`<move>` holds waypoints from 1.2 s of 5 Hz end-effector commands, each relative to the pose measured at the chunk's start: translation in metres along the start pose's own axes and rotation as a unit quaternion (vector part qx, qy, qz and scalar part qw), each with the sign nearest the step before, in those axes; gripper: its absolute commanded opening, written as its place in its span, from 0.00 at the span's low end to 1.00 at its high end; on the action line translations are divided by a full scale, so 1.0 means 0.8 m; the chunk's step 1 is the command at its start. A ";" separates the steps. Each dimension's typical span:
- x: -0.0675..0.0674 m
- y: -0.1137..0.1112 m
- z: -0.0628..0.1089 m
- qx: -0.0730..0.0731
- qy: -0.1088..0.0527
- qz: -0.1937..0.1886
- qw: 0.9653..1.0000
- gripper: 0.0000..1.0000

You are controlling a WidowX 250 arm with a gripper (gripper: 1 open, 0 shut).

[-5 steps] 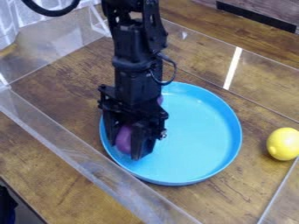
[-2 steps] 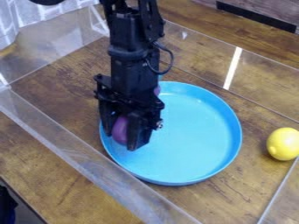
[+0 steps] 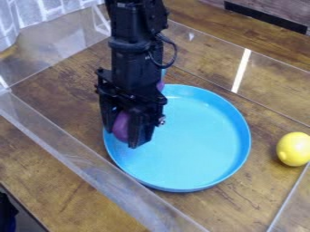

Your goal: Remove the purple eggplant from the blue tray and put it on the table

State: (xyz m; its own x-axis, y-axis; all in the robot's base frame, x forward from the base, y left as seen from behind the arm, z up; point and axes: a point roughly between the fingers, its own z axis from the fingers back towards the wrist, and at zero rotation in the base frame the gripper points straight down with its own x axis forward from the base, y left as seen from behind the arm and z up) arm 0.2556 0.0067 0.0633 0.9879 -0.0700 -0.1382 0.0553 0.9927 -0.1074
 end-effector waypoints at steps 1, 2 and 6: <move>0.009 0.008 0.034 0.011 -0.047 0.002 0.999 0.00; 0.007 0.018 0.049 0.018 -0.055 0.008 0.998 0.00; 0.036 0.101 0.066 0.043 -0.067 0.061 0.995 0.00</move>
State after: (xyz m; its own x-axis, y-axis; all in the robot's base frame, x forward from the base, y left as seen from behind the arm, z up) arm 0.2890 0.0807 0.0859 0.9964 0.0414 -0.0736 -0.0435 0.9987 -0.0280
